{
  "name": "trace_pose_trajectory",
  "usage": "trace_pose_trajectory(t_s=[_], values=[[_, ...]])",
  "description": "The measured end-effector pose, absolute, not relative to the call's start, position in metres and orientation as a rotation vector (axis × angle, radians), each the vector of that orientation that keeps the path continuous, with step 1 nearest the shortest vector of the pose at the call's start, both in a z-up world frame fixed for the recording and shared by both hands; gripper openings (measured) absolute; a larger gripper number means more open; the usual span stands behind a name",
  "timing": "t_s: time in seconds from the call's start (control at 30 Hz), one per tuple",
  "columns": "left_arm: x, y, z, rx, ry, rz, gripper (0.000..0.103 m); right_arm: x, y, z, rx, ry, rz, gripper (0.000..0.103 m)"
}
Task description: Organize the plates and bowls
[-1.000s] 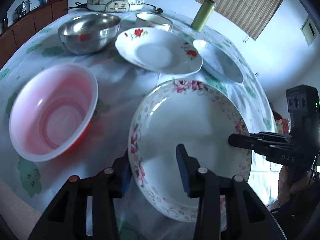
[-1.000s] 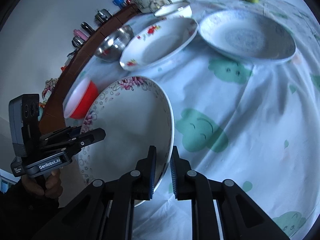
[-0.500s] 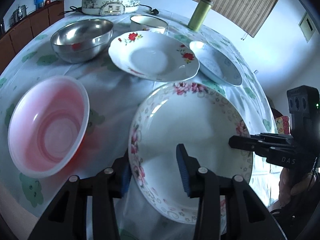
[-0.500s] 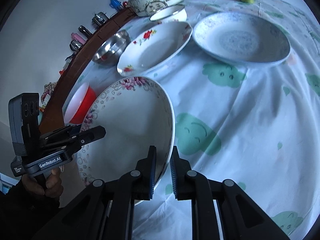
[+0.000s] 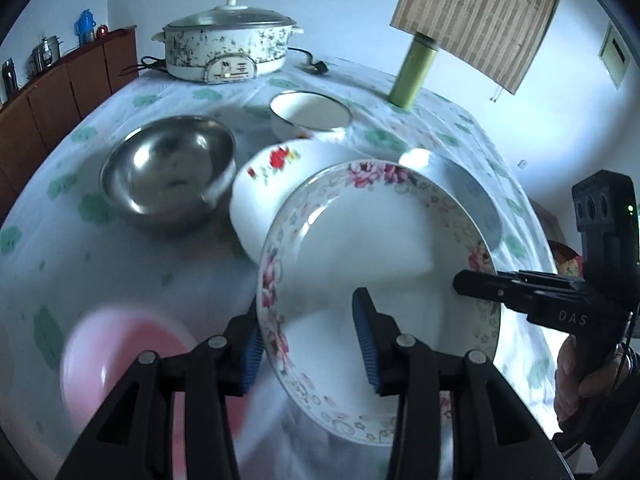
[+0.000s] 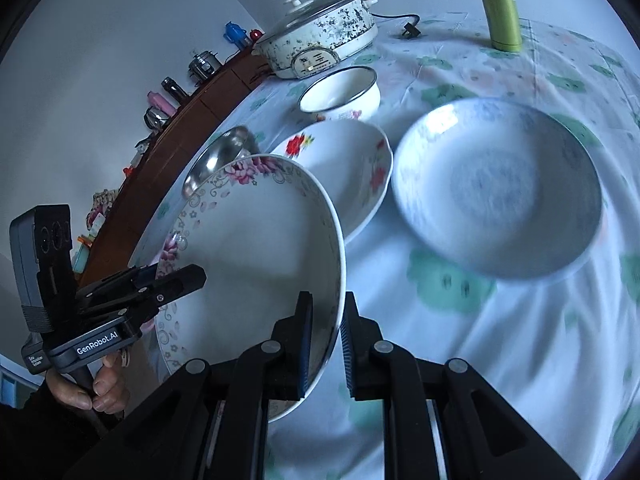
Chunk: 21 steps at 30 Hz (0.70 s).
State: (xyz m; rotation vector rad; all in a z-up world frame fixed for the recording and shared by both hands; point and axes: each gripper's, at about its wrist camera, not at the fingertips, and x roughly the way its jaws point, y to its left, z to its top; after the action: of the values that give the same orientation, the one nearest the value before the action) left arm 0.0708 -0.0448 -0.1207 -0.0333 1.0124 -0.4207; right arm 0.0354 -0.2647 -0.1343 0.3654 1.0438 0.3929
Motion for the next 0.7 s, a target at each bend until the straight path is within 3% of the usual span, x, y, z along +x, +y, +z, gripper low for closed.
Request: trace_pose_trajectory(t_s=[0.7], values=[[0.159,-0.057,-0.15,-0.039,1.099,-0.34,0.04,0.129,-0.272,-0.148,0.373,1.083,0.367,0.015]])
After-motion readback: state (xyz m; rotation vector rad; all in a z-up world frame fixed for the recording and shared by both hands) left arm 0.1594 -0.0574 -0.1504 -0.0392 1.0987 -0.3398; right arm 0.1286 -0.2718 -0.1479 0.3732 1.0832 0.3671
